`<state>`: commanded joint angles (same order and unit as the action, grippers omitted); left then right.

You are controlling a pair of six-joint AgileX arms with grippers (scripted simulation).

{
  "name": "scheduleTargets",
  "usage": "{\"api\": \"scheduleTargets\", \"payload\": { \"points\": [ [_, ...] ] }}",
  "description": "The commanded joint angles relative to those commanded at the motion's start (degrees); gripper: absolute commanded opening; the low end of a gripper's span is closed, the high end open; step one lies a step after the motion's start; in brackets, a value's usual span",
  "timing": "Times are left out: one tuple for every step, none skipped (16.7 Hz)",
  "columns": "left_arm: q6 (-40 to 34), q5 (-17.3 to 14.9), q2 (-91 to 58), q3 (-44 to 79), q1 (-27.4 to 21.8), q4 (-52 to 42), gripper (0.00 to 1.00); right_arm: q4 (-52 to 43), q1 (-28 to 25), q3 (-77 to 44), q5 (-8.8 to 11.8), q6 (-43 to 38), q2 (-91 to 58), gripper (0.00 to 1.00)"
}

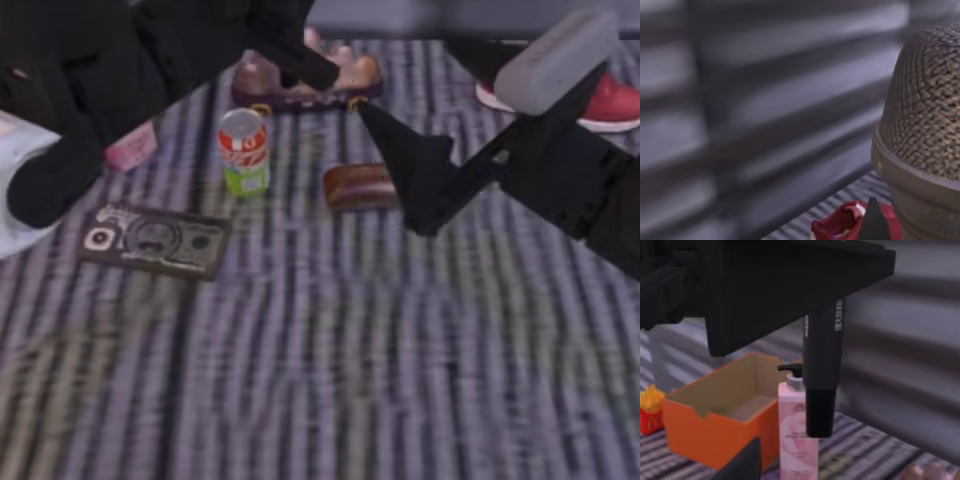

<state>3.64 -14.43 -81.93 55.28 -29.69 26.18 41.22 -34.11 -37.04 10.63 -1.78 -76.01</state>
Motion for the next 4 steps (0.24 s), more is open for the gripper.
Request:
{"api": "scheduleTargets", "payload": {
  "points": [
    [0.0,-1.0,0.7,-0.6,1.2,-0.1,0.0,-0.3,0.2,1.7,0.4,0.0,2.1,1.0],
    [0.0,-1.9,1.3,-1.1,2.1,-0.2,0.0,-0.6,0.4,3.1,0.7,0.0,3.6,1.0],
    [0.0,-2.4,1.7,-1.4,2.8,-0.3,0.0,-0.7,0.5,3.9,0.9,0.0,4.5,1.0],
    [0.1,-2.7,1.8,-1.6,3.0,-0.3,0.0,-0.7,0.6,4.2,0.9,0.0,4.7,1.0]
  ]
}}
